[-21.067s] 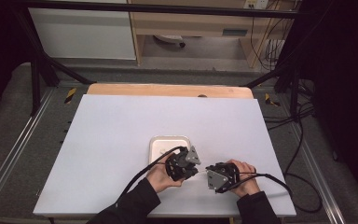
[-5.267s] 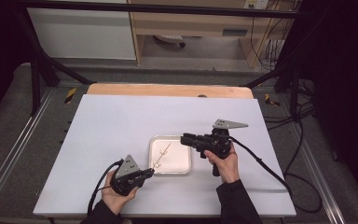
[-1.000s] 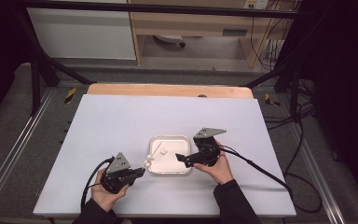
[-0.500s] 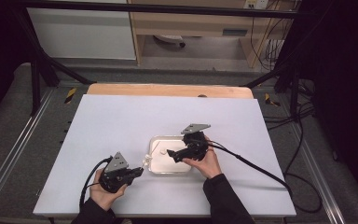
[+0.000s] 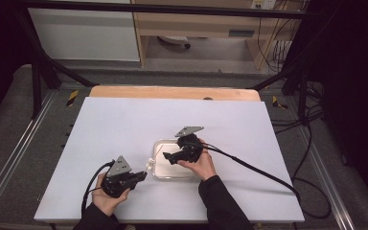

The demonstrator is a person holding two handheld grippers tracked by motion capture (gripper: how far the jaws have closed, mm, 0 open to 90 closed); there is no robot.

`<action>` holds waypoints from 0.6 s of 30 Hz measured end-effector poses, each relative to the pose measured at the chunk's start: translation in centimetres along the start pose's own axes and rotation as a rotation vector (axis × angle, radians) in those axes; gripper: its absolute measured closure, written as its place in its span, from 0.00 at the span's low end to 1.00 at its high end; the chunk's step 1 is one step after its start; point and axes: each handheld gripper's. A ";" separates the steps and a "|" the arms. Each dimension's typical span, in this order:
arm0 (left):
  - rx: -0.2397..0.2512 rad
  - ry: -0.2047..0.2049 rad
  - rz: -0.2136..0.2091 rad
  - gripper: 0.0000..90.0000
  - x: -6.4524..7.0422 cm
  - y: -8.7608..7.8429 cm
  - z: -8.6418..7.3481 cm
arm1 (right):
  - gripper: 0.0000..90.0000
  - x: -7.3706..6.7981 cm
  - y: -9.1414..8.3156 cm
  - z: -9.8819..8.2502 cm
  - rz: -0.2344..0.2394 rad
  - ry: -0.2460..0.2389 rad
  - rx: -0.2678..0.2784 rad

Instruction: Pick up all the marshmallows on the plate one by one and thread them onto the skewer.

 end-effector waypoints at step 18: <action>-0.013 -0.008 0.006 0.98 -0.2 0.2 -0.2 | 0.59 0.0 1.8 -1.3 0.055 -0.047 -0.082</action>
Point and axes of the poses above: each handheld gripper's, and its own axes: y roughly forward along the jaws, z roughly out of its top, x roughly to its right, and after that the axes turned 13 degrees about x, right-handed
